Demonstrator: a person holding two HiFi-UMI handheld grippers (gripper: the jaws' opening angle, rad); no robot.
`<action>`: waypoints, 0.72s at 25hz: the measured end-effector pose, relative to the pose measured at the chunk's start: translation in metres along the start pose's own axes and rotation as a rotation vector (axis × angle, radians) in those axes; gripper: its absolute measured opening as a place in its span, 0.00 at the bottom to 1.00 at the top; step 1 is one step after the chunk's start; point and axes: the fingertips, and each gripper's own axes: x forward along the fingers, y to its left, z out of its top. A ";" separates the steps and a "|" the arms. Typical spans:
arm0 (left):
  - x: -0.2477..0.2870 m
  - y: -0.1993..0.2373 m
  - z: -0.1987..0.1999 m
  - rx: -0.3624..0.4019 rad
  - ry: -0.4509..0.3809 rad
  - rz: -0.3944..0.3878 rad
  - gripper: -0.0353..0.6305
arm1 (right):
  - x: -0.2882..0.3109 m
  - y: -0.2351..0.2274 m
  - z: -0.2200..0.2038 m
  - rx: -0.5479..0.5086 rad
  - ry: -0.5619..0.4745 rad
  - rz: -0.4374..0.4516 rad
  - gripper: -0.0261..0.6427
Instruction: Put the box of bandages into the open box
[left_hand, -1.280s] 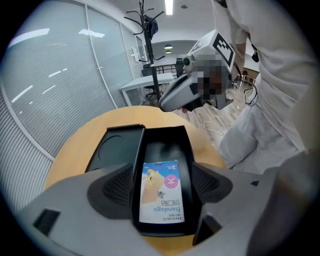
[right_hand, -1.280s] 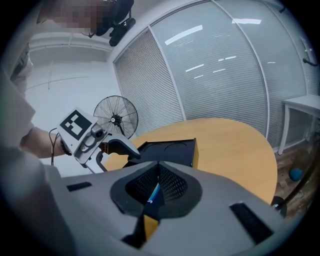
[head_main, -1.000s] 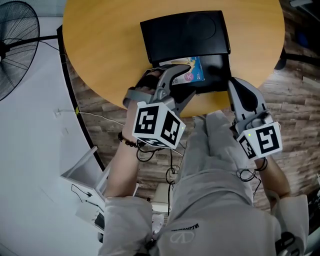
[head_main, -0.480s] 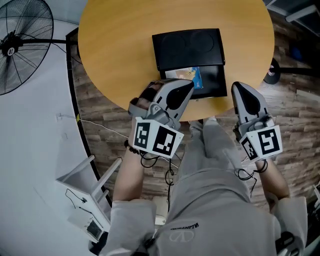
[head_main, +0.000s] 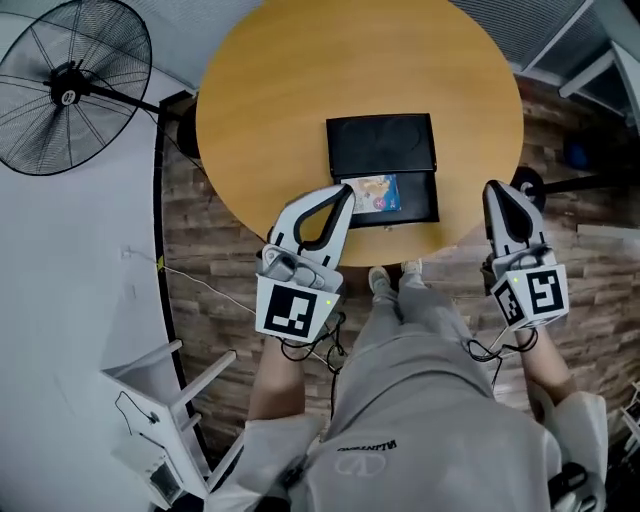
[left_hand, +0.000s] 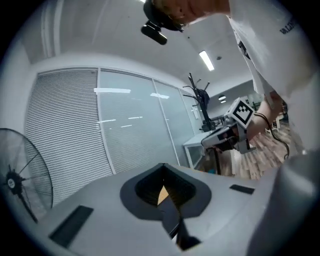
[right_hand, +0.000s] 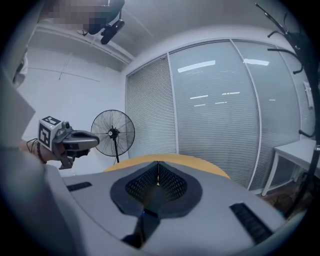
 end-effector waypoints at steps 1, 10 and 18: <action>-0.008 0.006 0.004 -0.041 -0.018 0.033 0.06 | -0.004 -0.003 0.008 -0.008 -0.014 -0.008 0.07; -0.083 0.065 0.023 -0.376 -0.282 0.298 0.06 | -0.042 -0.017 0.051 -0.027 -0.094 -0.081 0.07; -0.122 0.089 0.009 -0.442 -0.327 0.472 0.06 | -0.067 -0.033 0.058 -0.022 -0.141 -0.168 0.07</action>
